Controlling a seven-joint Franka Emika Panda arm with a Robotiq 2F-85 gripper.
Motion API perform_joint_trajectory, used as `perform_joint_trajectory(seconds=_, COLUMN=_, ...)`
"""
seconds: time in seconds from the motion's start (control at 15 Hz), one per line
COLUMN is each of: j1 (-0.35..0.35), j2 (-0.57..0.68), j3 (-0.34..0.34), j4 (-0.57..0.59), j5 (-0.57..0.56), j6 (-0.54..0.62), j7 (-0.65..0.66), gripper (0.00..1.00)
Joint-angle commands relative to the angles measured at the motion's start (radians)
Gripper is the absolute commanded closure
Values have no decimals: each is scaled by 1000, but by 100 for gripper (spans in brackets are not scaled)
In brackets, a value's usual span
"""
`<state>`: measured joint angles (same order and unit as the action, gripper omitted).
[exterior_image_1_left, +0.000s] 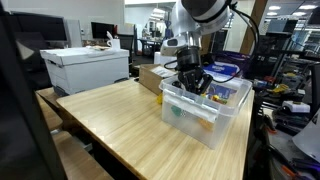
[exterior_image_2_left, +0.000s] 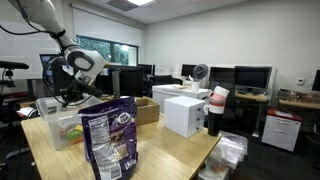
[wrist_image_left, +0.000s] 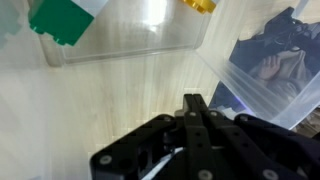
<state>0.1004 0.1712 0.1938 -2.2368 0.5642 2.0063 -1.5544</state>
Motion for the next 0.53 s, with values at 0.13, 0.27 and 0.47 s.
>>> perform_joint_trajectory(seconds=0.13, j1=11, j2=32, j3=29, j4=23, j5=44, j6=-22, j7=-64, gripper=98)
perform_joint_trajectory(seconds=0.27, j1=18, j2=40, j3=36, j4=31, j5=40, j6=-19, j7=-64, gripper=98)
perform_joint_trajectory(seconds=0.47, j1=27, j2=49, j3=49, j4=39, j5=31, j6=-6, j7=-64, gripper=98)
